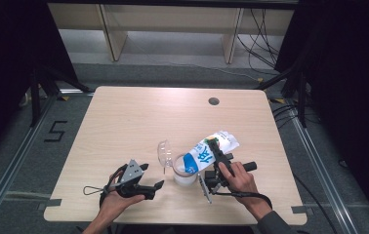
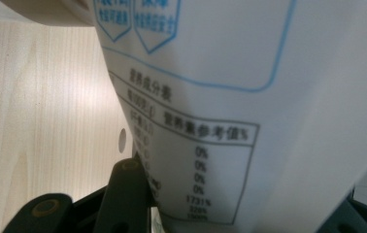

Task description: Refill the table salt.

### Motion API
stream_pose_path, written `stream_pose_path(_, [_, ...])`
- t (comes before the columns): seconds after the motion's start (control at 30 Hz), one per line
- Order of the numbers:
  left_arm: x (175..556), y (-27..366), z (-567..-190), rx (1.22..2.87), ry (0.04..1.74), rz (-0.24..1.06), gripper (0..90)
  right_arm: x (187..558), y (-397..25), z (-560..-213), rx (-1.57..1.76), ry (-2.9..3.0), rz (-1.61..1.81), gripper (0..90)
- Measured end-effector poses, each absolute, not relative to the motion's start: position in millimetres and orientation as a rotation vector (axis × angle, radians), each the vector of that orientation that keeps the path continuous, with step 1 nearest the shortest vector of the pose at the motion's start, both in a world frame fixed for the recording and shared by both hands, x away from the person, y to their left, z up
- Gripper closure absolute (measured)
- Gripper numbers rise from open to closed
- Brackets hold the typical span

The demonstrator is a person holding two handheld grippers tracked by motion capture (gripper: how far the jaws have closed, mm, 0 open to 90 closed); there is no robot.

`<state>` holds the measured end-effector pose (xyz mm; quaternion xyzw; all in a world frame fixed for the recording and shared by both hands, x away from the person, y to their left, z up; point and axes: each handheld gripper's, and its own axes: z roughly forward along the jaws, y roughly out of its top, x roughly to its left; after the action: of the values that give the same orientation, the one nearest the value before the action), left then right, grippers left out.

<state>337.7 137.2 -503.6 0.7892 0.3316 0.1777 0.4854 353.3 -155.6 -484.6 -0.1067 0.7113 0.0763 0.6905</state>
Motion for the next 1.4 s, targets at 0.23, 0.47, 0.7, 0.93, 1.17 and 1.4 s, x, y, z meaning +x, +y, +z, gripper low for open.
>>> stream_pose_path(0.23, [337.6,137.2,-503.5,1.920,0.807,0.433,16.5,352.9,-155.5,-486.1,-0.221,1.592,0.175,62.3])
stream_pose_path(0.47, [337.6,137.3,-503.4,1.921,0.807,0.433,16.5,353.6,-155.6,-487.1,-0.226,1.587,0.188,62.4])
stream_pose_path(0.7, [337.6,137.3,-503.5,1.921,0.808,0.433,16.5,354.4,-154.6,-483.2,-0.286,1.570,0.155,62.4])
stream_pose_path(0.93, [337.8,137.3,-503.6,1.921,0.807,0.433,16.5,354.0,-154.9,-484.5,-0.280,1.572,0.153,62.7])
stream_pose_path(1.17, [337.8,137.3,-503.6,1.922,0.807,0.432,16.5,353.6,-155.7,-486.6,-0.253,1.577,0.165,62.8])
stream_pose_path(1.4, [338.3,137.1,-504.0,1.920,0.801,0.427,16.5,354.3,-155.8,-487.0,-0.257,1.568,0.175,63.0])
